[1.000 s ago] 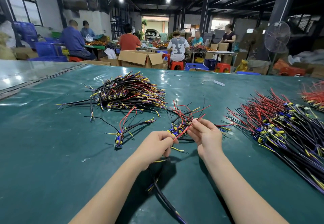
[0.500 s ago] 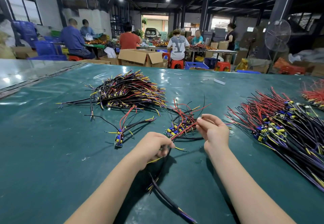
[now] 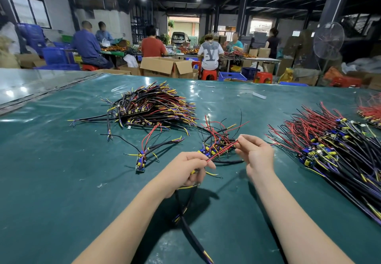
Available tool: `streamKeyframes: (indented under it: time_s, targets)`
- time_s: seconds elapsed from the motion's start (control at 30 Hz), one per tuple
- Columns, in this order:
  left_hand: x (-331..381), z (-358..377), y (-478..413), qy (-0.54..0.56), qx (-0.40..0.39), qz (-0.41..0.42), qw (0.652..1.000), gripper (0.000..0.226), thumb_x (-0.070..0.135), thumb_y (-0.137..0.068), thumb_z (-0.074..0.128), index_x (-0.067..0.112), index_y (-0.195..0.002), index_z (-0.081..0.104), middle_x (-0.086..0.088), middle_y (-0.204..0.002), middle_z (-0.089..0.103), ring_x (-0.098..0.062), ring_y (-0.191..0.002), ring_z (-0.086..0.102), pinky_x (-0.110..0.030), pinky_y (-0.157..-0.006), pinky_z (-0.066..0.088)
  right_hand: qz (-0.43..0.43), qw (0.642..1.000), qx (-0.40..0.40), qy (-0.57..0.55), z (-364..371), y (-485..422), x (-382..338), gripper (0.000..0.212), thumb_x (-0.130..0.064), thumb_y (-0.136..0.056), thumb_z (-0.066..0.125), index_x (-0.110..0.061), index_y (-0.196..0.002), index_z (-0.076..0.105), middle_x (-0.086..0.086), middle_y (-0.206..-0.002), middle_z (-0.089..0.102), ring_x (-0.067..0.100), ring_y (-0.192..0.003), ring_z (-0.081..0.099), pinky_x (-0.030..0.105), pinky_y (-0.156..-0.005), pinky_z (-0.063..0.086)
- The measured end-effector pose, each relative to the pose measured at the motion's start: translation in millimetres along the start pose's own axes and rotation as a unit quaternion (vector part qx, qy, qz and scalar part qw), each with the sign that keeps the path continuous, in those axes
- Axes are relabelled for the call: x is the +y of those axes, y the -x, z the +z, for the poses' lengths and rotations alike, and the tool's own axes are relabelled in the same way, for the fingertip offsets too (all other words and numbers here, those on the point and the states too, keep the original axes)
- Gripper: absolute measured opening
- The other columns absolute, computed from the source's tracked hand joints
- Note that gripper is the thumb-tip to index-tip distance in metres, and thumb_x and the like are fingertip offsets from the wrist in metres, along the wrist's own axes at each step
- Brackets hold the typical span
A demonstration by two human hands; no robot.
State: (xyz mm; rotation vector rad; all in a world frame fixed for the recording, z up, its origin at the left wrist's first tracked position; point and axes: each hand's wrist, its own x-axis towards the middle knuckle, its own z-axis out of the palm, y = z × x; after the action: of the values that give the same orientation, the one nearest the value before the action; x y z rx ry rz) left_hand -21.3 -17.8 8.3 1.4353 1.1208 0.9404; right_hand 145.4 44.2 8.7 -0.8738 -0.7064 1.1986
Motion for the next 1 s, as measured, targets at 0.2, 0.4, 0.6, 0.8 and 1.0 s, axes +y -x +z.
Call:
streamKeyframes:
  time_s: [0.2, 0.4, 0.6, 0.8, 1.0]
  targets:
    - [-2.2, -10.3, -3.8, 0.157, 0.053, -0.032, 0.986, 0.038, -0.005, -0.087, 0.019, 0.013, -0.104, 0.048, -0.001, -0.052, 0.059, -0.006, -0.040, 0.043, -0.013, -0.039, 0.029, -0.021, 0.998, -0.013, 0.058, 4.2, 6.1, 7.4, 0.017, 0.005, -0.087, 0.056, -0.007, -0.075, 0.057, -0.003, -0.042, 0.056, 0.001, -0.036, 0.051, 0.015, -0.039, 0.046]
    - [-3.1, -9.6, -2.3, 0.201, 0.040, -0.015, 0.979, 0.019, -0.006, -0.095, 0.032, 0.003, -0.092, 0.049, -0.007, -0.072, 0.071, -0.009, -0.057, 0.062, -0.018, -0.051, 0.050, 0.107, 0.961, -0.195, 0.167, 19.8, 24.9, 7.2, 0.016, 0.000, -0.085, 0.058, -0.006, -0.071, 0.061, -0.003, -0.042, 0.055, 0.003, -0.035, 0.048, 0.013, -0.037, 0.041]
    - [-6.8, -13.1, -2.0, 0.142, 0.045, -0.005, 0.989, 0.023, -0.006, -0.091, 0.046, 0.004, -0.084, 0.065, -0.011, -0.077, 0.064, -0.011, -0.064, 0.062, -0.023, -0.063, 0.057, 0.070, 0.935, -0.260, 0.232, 25.8, 34.2, 17.7, 0.020, 0.002, -0.084, 0.058, -0.008, -0.068, 0.063, 0.001, -0.051, 0.058, 0.005, -0.039, 0.047, 0.014, -0.041, 0.039]
    - [-2.1, -12.8, -2.6, 0.114, 0.050, 0.009, 0.992, 0.021, -0.007, -0.090, 0.048, -0.001, -0.083, 0.067, -0.011, -0.076, 0.064, -0.013, -0.064, 0.060, -0.024, -0.063, 0.056, -0.031, 0.955, -0.214, 0.205, 29.7, 35.8, 26.2, 0.022, 0.006, -0.080, 0.062, -0.009, -0.064, 0.065, -0.006, -0.046, 0.058, 0.005, -0.041, 0.053, 0.014, -0.043, 0.041]
    - [8.0, -24.1, 1.9, 0.132, -0.002, -0.031, 0.991, 0.021, -0.008, -0.089, 0.048, -0.001, -0.080, 0.065, -0.005, -0.066, 0.067, -0.009, -0.058, 0.062, -0.019, -0.059, 0.055, 0.037, 0.970, -0.214, 0.114, 33.2, 36.8, 25.8, 0.023, 0.005, -0.085, 0.057, -0.003, -0.063, 0.058, 0.002, -0.046, 0.054, 0.008, -0.039, 0.053, 0.020, -0.043, 0.050]
